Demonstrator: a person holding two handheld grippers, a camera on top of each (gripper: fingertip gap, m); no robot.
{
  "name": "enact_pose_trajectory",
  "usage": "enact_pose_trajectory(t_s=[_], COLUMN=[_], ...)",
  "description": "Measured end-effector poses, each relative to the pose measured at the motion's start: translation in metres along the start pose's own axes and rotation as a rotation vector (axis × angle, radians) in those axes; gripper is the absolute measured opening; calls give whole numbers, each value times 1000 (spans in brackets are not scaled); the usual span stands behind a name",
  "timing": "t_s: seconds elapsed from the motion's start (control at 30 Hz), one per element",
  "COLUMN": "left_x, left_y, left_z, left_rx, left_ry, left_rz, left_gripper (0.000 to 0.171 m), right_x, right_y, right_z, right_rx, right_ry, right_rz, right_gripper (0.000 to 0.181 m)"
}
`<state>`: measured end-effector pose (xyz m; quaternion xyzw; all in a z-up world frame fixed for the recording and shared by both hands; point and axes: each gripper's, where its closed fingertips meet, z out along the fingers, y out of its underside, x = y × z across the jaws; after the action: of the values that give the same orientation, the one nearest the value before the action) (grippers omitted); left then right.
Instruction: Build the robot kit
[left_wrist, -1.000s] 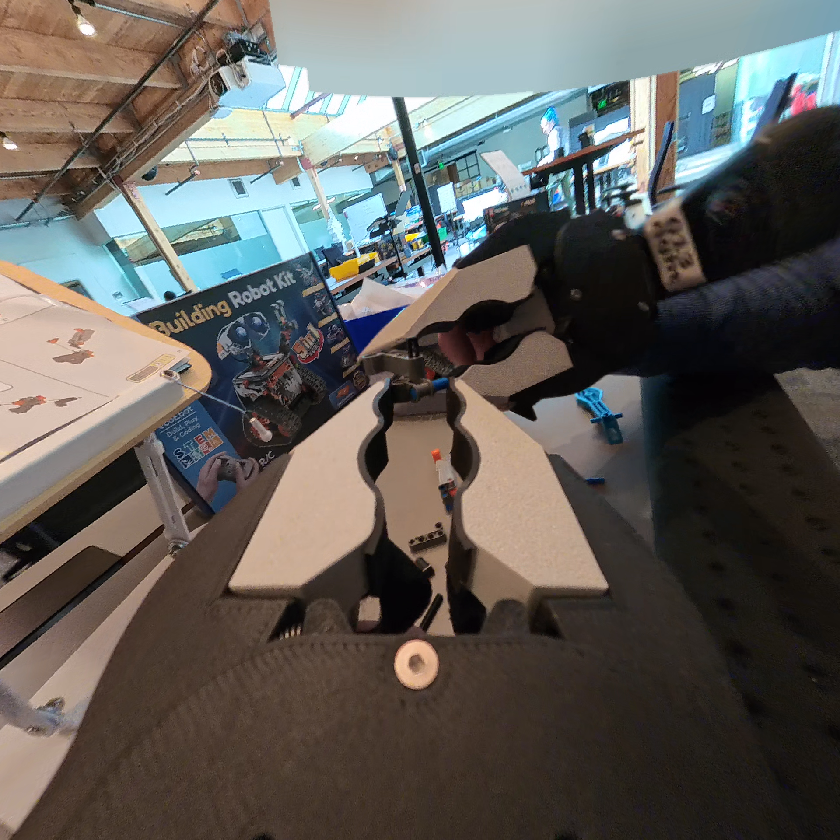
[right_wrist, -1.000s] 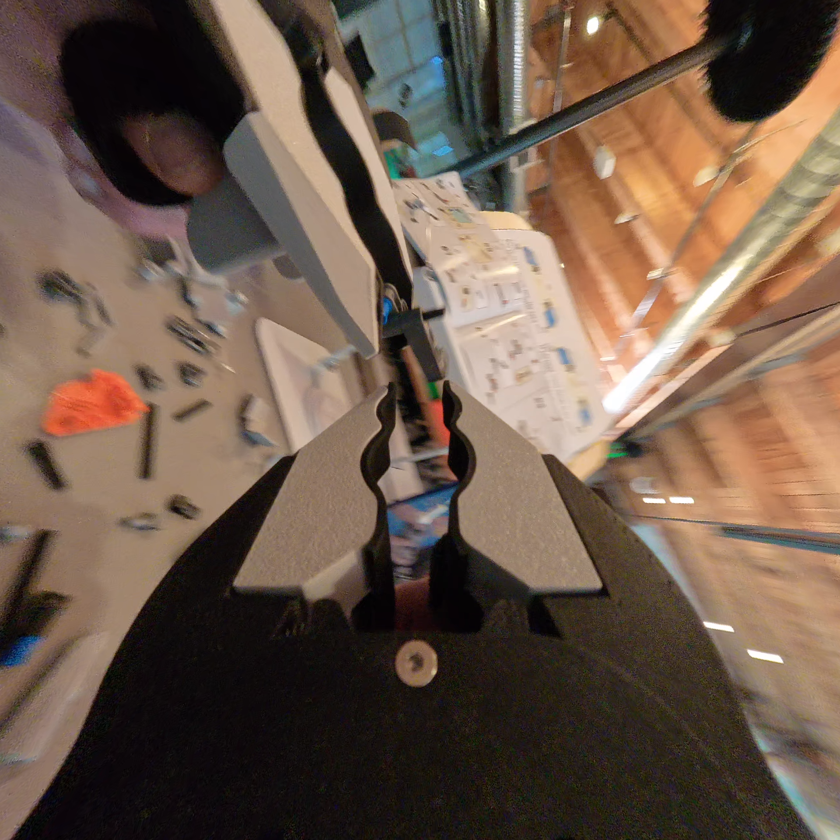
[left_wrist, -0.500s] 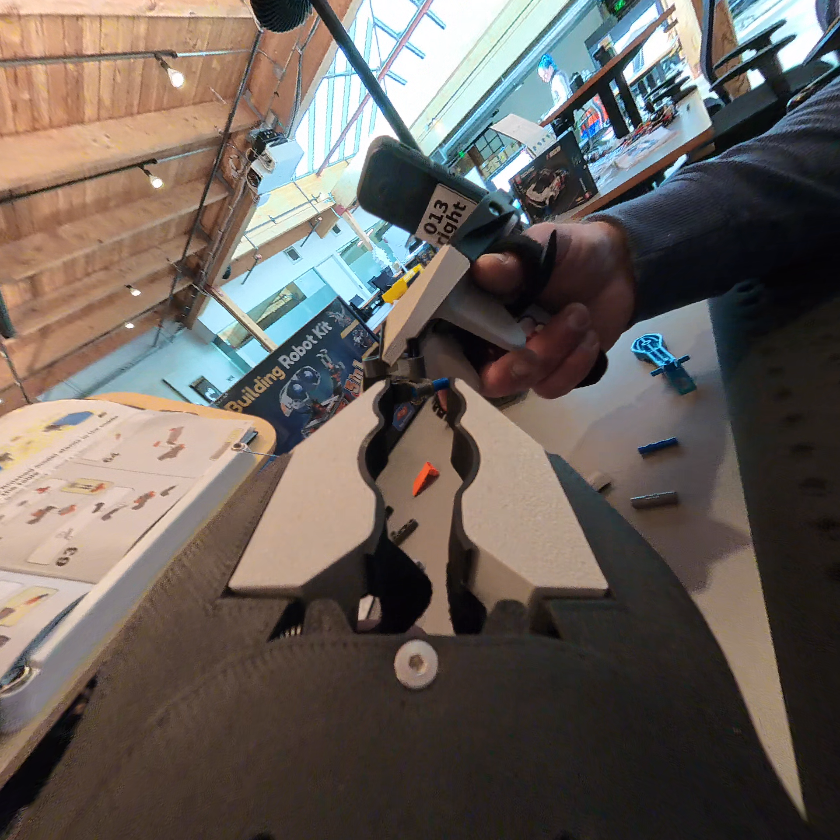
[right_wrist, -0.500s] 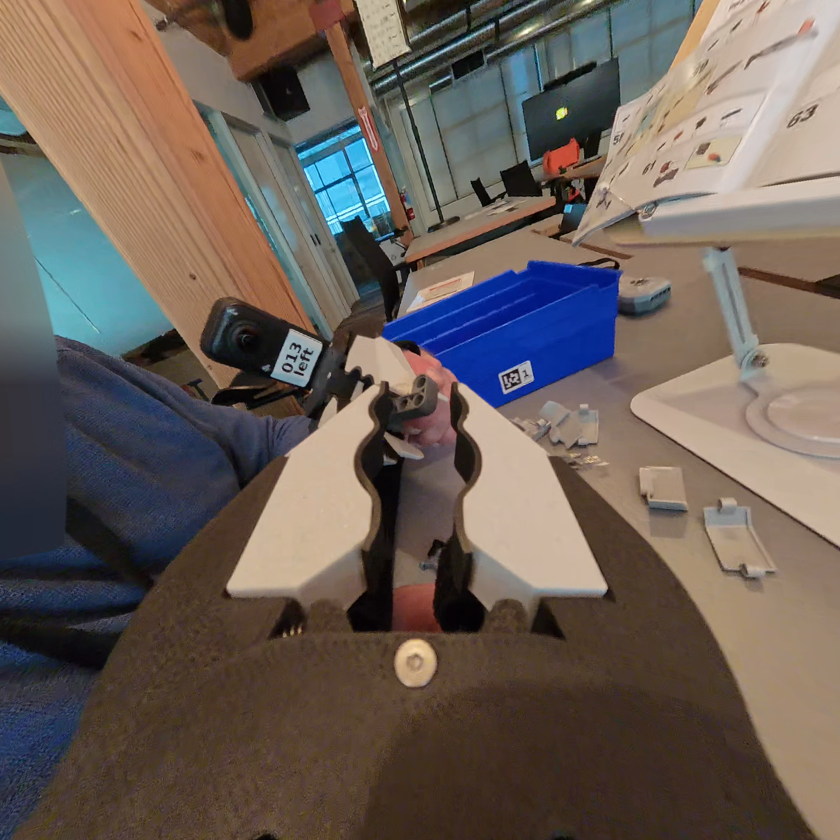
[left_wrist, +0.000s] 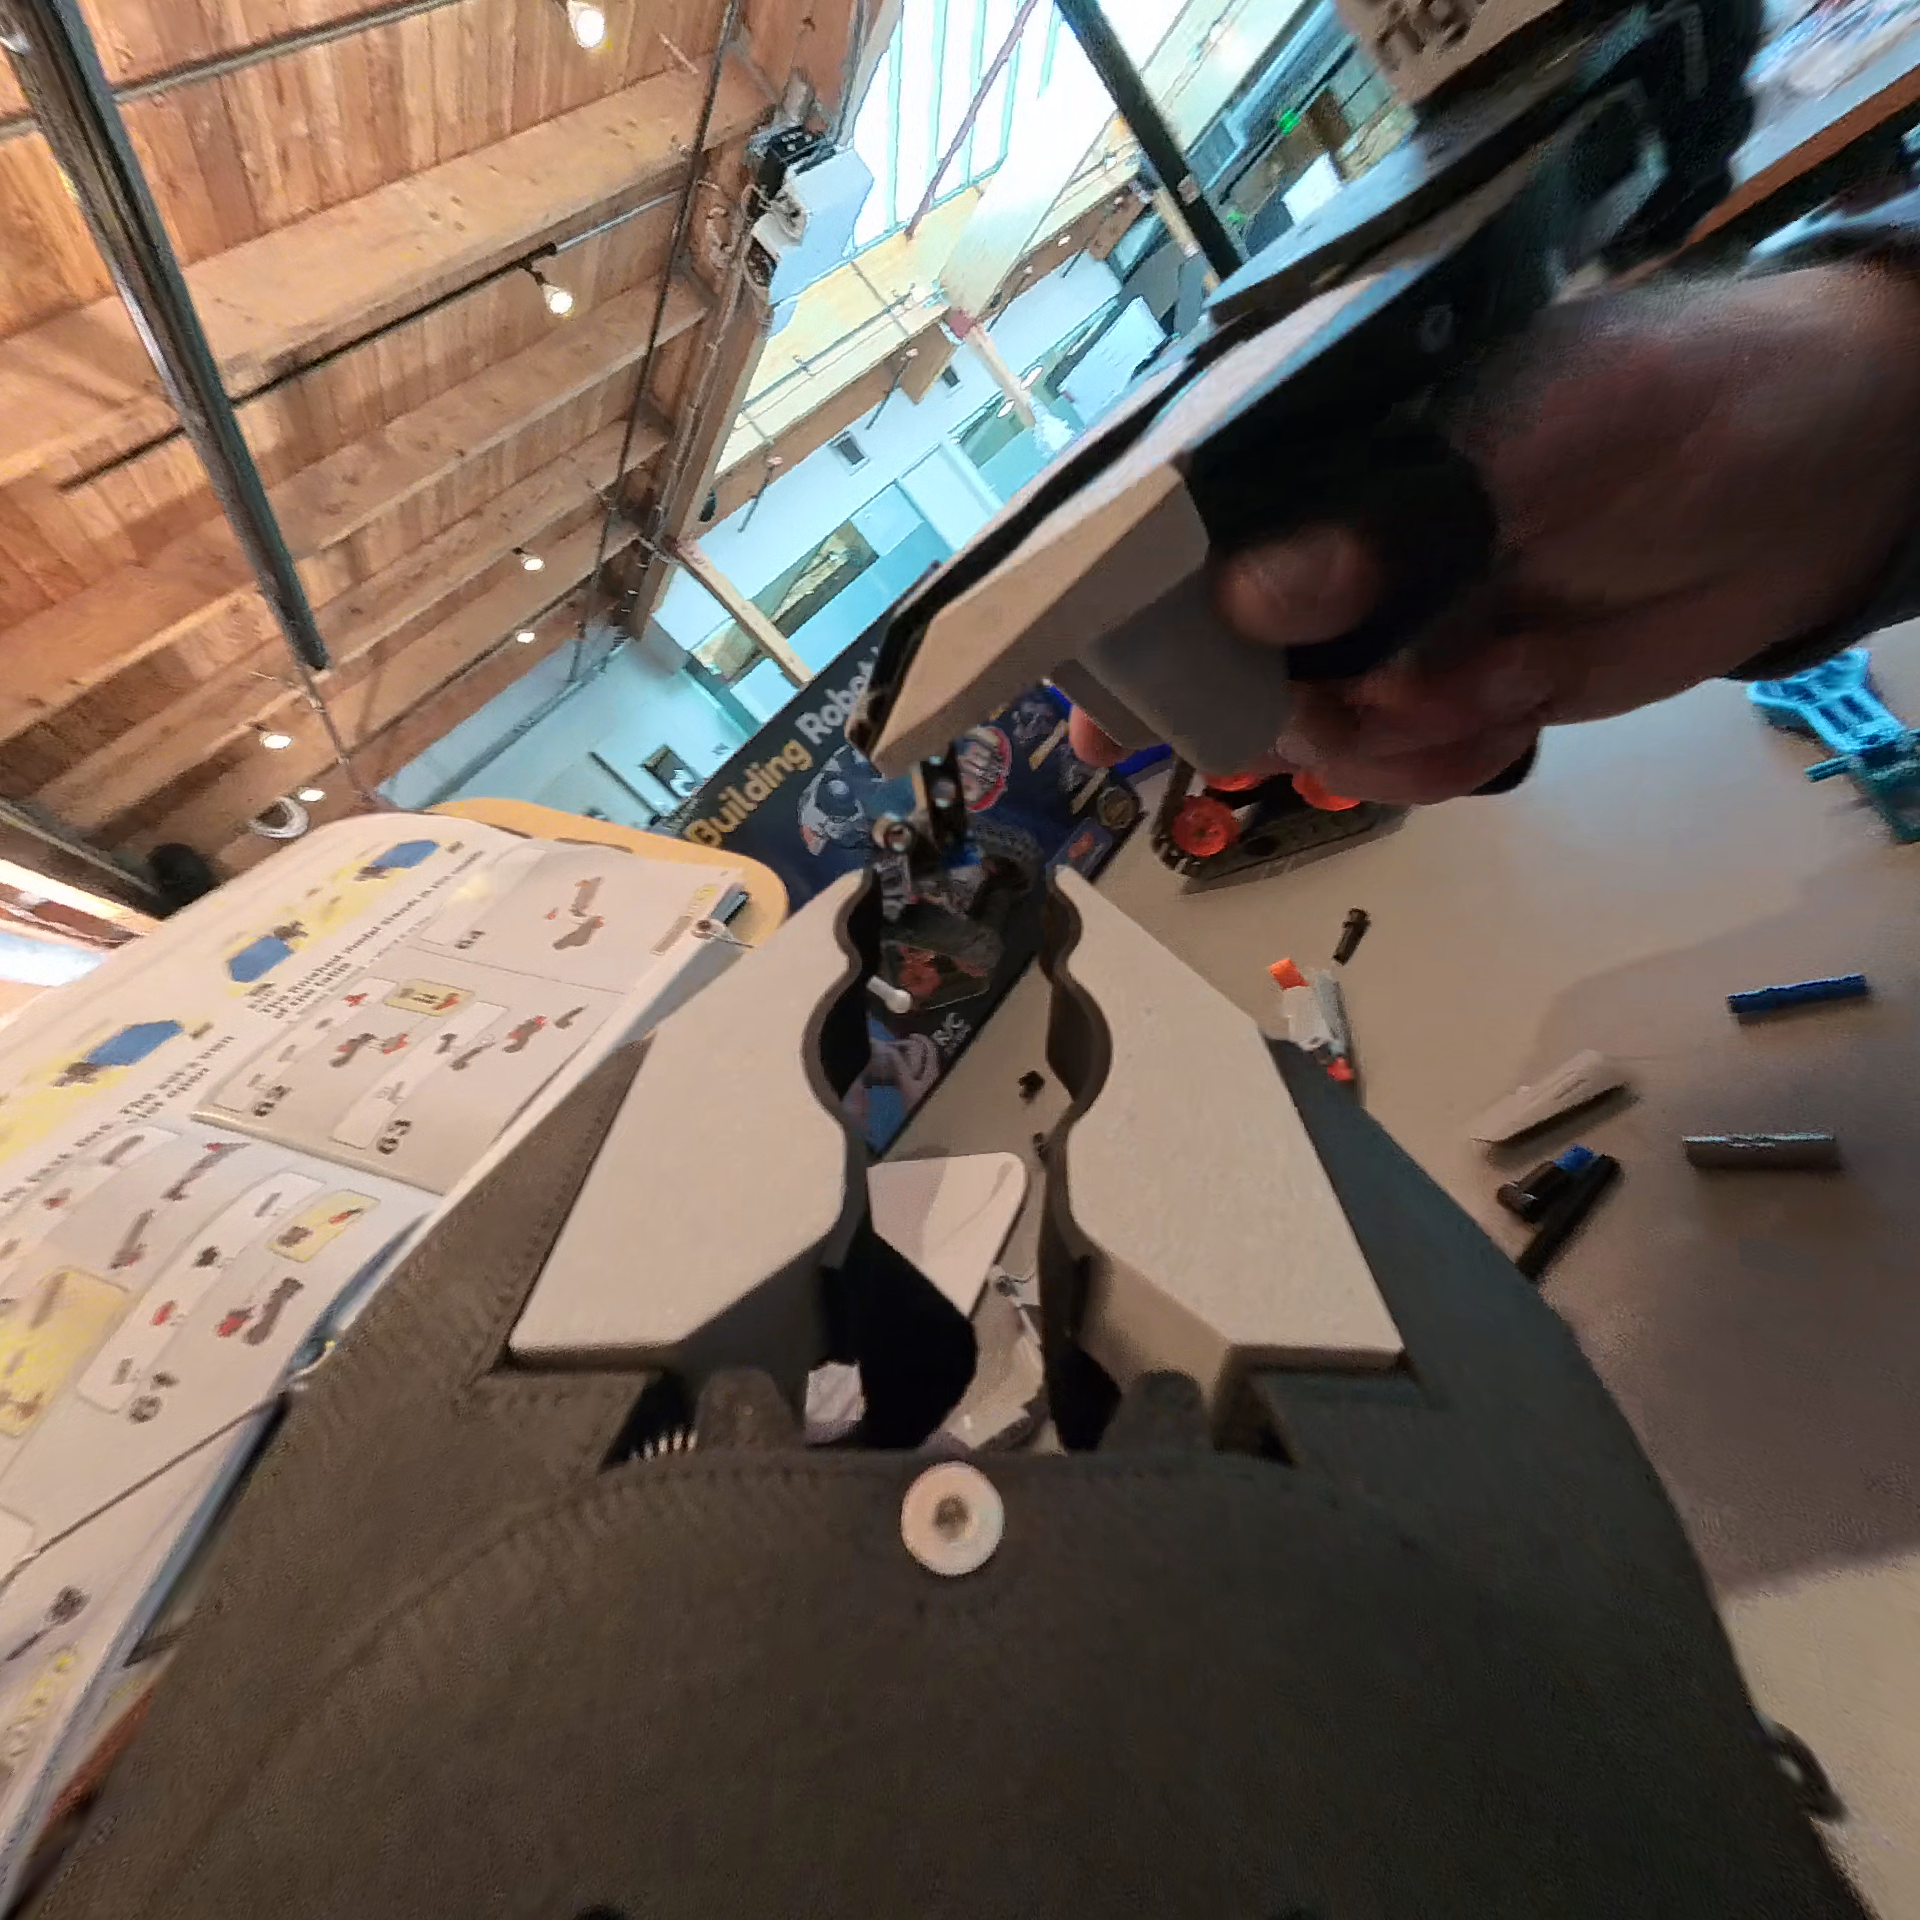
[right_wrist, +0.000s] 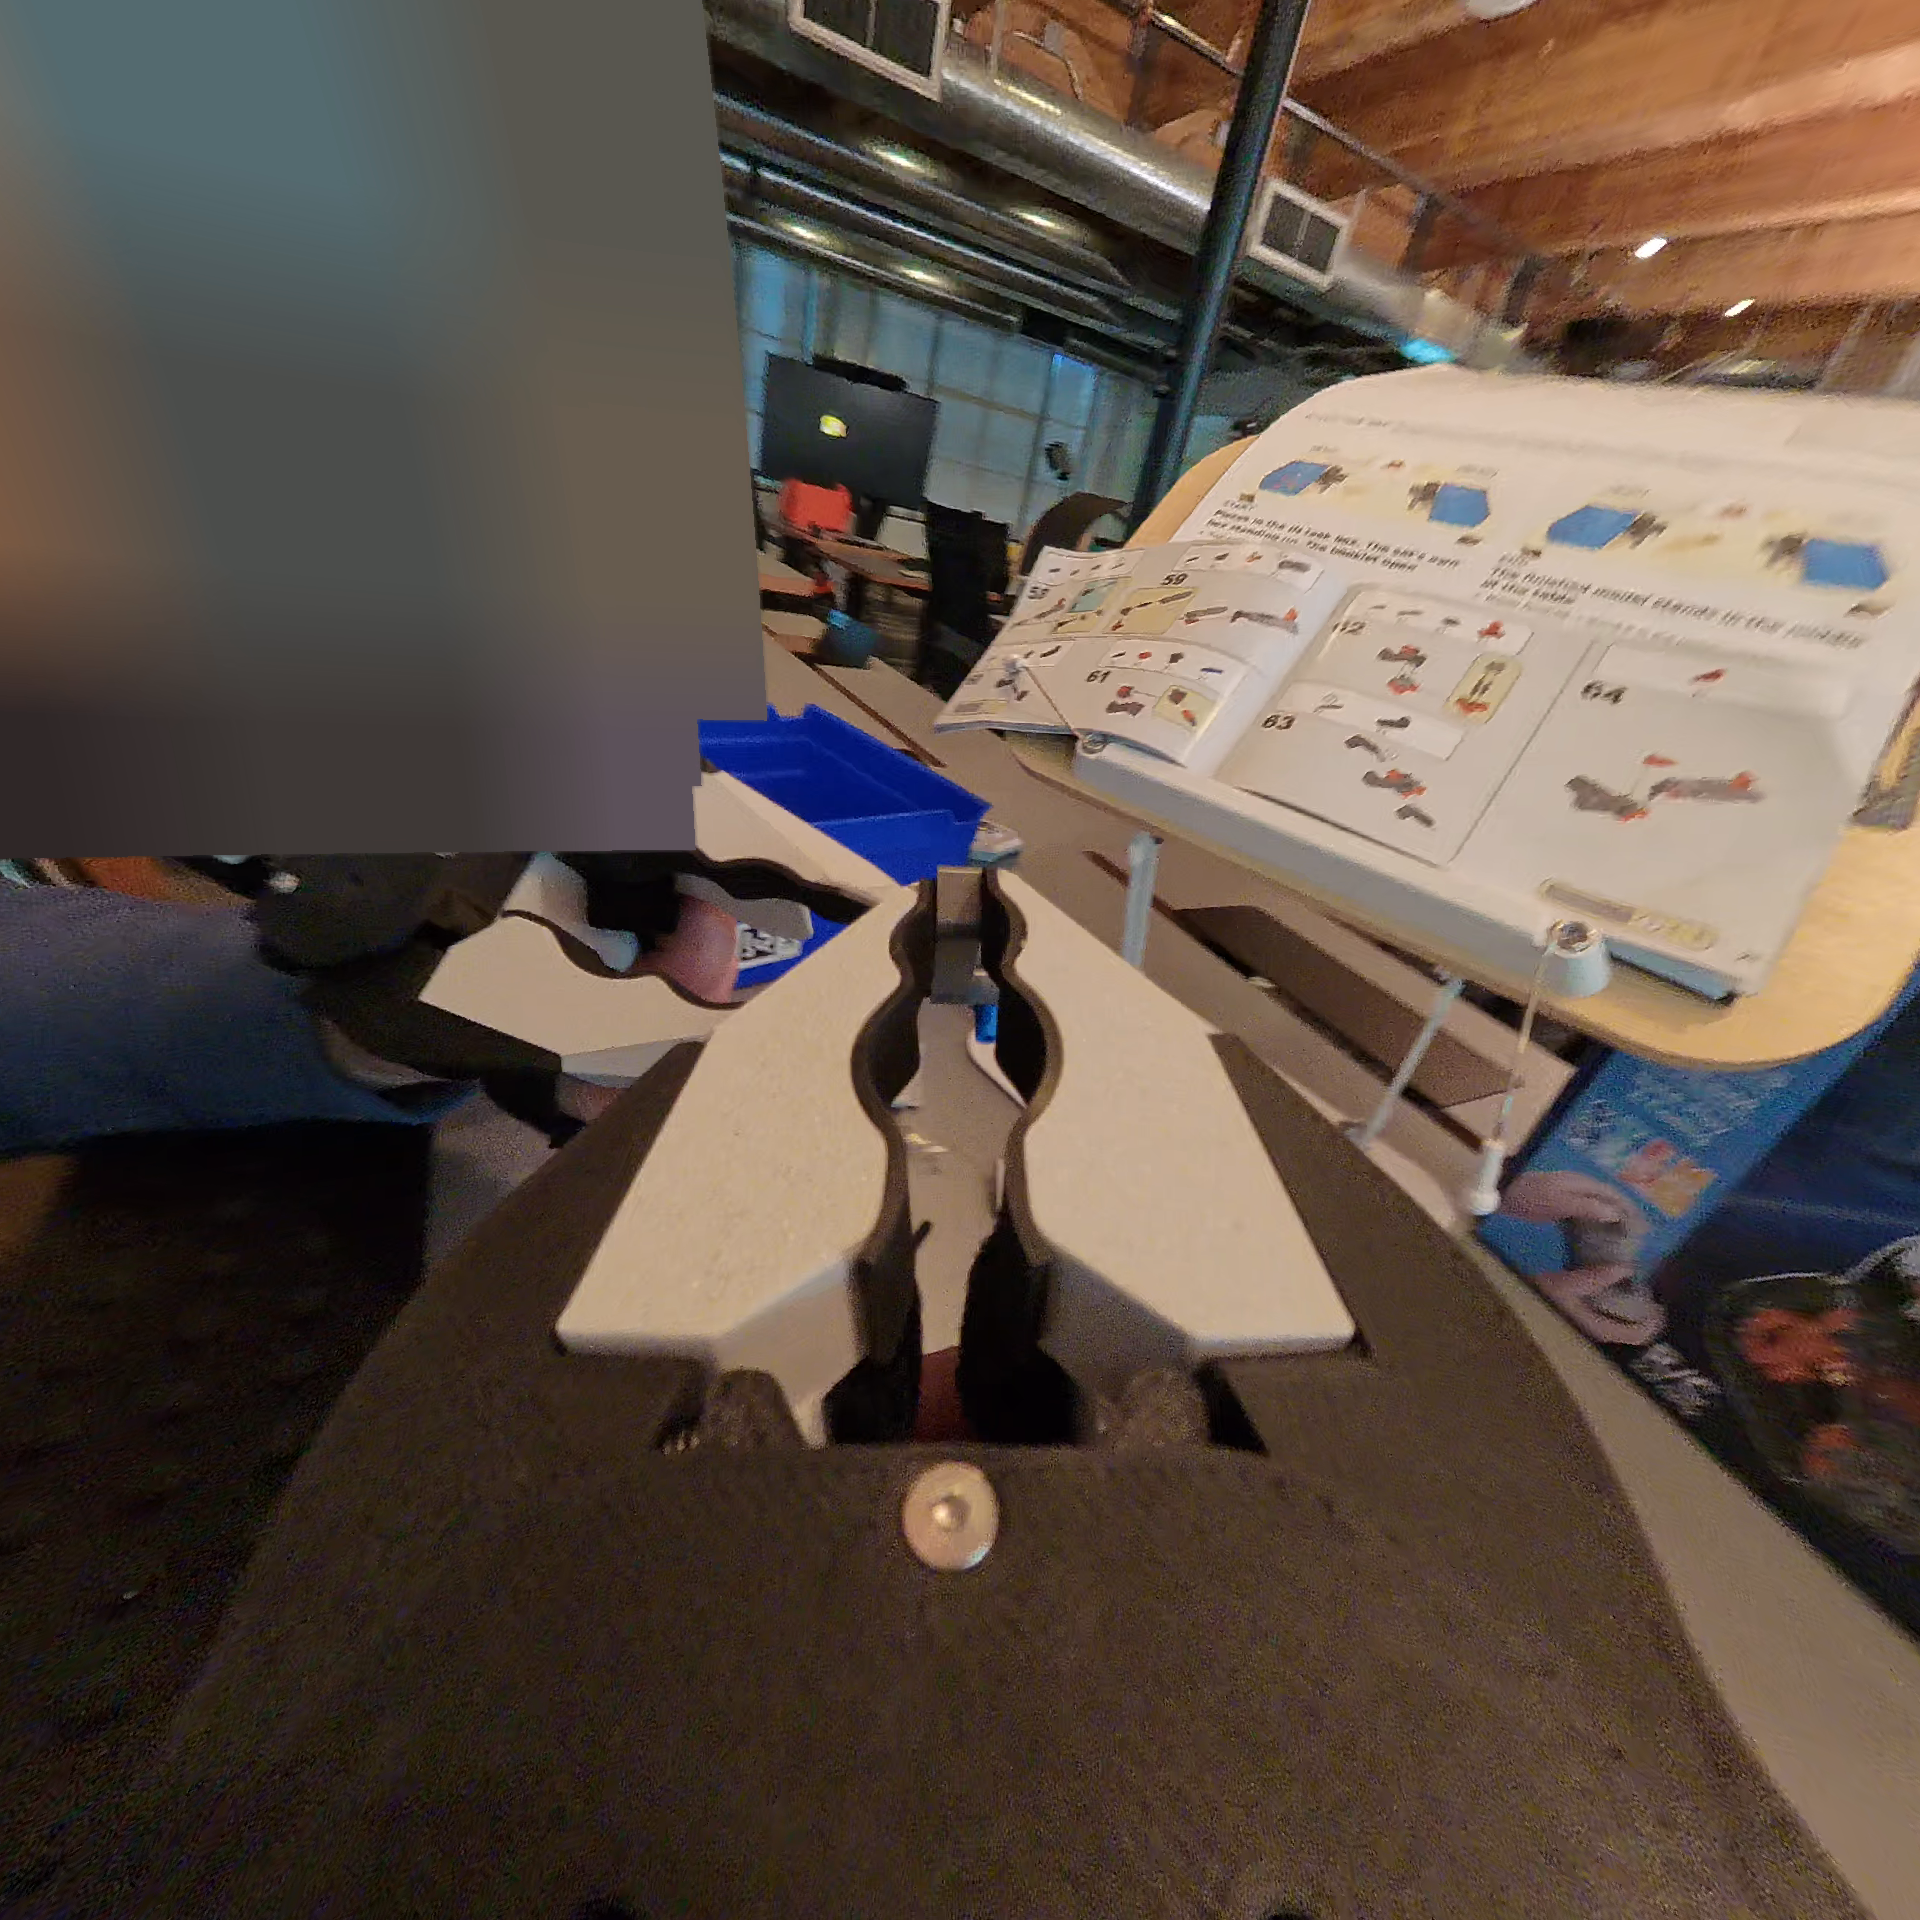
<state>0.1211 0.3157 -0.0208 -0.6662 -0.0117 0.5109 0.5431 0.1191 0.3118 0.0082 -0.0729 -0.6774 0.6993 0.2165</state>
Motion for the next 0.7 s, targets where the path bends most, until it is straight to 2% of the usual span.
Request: enact_pose_trajectory(t_s=[0.1, 0.2, 0.3, 0.5, 0.7], left_x=[-5, -11, -14, -15, -20], left_y=[-2, -3, -4, -12, -20], left_z=[2, 0, -2, -6, -12], left_rx=[-27, -42, -40, 21, 73], left_ry=[-77, -137, -156, -151, -147], left_rz=[79, 120, 133, 122, 72], left_gripper=[24, 15, 14, 13, 12], right_x=[-11, -15, -18, -24, -26], right_y=[2, 2, 0, -8, -15], right_z=[7, 11, 12, 11, 6], right_rx=[-20, -23, -20, 12, 22], right_ry=[72, 145, 205, 199, 135], right_rz=[-149, -238, -311, -312, -265], right_gripper=[6, 6, 6, 7, 23])
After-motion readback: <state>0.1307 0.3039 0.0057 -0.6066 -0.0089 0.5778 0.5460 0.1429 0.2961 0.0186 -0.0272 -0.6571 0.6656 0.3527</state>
